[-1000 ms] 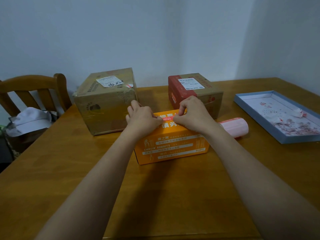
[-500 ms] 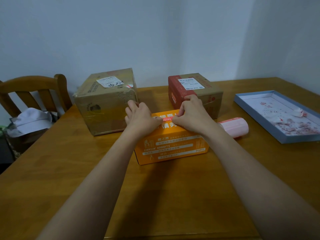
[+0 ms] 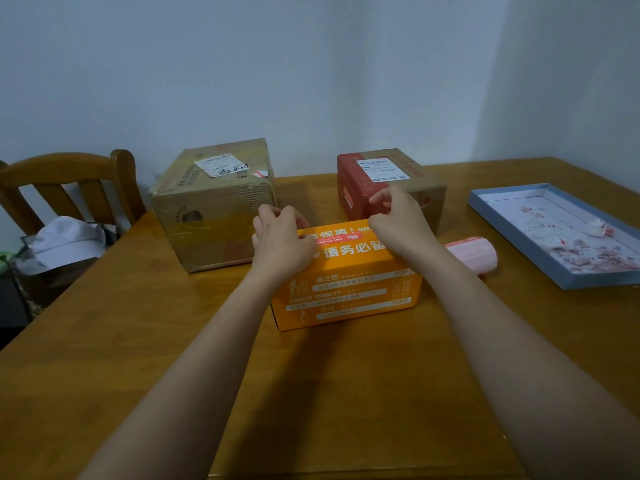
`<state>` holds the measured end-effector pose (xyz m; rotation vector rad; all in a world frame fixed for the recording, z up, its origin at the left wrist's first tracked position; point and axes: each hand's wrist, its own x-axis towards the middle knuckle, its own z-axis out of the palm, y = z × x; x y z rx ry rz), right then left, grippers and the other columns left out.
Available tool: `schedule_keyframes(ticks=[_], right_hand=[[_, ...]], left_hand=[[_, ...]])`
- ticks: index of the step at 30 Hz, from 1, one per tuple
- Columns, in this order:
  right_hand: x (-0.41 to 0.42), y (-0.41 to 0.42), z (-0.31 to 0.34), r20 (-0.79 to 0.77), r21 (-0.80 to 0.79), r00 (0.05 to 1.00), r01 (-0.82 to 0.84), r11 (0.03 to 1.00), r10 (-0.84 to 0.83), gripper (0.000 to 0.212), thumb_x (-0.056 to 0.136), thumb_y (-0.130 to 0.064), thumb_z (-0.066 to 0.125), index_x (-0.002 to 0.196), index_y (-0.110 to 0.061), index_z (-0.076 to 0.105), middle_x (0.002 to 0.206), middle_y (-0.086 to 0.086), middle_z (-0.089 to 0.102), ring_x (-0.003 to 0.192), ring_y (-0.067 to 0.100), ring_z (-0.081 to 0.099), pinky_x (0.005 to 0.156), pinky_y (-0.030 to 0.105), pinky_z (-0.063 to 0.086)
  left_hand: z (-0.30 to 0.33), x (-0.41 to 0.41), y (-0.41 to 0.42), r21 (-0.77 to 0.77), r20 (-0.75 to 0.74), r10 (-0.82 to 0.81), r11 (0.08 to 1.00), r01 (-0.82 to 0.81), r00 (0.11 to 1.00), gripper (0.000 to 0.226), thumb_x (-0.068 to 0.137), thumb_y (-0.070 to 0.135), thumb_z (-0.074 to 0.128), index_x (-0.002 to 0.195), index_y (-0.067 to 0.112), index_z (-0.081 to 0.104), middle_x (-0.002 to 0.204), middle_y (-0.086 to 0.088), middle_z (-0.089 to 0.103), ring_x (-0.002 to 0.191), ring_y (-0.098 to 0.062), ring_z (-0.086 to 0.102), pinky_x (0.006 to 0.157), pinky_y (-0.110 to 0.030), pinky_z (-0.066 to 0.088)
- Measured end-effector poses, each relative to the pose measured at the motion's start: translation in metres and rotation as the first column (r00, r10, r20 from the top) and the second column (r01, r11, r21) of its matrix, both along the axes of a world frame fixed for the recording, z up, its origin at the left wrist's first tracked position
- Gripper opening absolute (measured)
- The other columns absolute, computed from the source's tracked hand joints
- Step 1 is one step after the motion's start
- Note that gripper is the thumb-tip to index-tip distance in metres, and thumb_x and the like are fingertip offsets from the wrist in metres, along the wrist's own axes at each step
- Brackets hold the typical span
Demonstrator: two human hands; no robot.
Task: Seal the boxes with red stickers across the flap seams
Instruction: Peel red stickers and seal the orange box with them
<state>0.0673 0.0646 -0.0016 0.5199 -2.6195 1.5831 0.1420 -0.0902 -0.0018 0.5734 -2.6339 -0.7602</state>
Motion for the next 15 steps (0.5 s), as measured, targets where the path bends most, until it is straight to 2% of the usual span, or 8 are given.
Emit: schedule_keyframes(ticks=[3,6,10,15], right_hand=[[-0.002,-0.003,-0.001,-0.018,-0.014,1.0,0.025,1.0,-0.025,0.025,0.093,-0.015,0.056,0.117,-0.021,0.049,0.133,0.001,0.047,0.122,0.016,0.044,0.067,0.015,0.037],[0.001,-0.012,-0.006,-0.133,0.116,0.99,0.055,0.992,-0.039,0.03,0.094,-0.03,0.057,0.122,-0.02,0.05,0.132,0.001,0.049,0.126,0.02,0.042,0.088,0.026,0.043],[0.011,-0.022,-0.008,-0.199,0.387,0.98,0.089,0.918,-0.011,0.058,0.09,-0.059,0.051,0.133,-0.021,0.046,0.137,0.003,0.049,0.132,0.023,0.038,0.099,0.038,0.04],[0.013,-0.026,-0.006,-0.192,0.516,0.981,0.1,0.851,0.001,0.075,0.083,-0.073,0.046,0.135,-0.018,0.047,0.139,0.008,0.05,0.134,0.03,0.037,0.11,0.044,0.03]], left_hand=[[0.0,0.001,-0.004,0.1,-0.031,-0.011,0.995,0.014,0.999,0.035,0.092,0.012,0.054,0.127,0.016,0.052,0.142,-0.007,0.033,0.135,-0.025,0.028,0.107,-0.041,0.032],[0.001,-0.002,-0.005,0.155,-0.01,-0.029,0.988,0.03,1.0,0.042,0.098,0.022,0.047,0.139,0.015,0.044,0.148,-0.007,0.034,0.138,-0.024,0.028,0.109,-0.042,0.03],[-0.002,-0.009,-0.003,0.026,0.147,-0.027,0.999,0.024,0.989,0.051,0.101,0.042,0.035,0.147,0.019,0.036,0.155,-0.005,0.031,0.144,-0.026,0.02,0.117,-0.049,0.021],[-0.003,-0.013,-0.005,-0.022,0.244,-0.023,0.999,0.029,0.97,0.051,0.102,0.043,0.029,0.147,0.019,0.039,0.152,-0.006,0.037,0.143,-0.028,0.024,0.112,-0.05,0.026]])
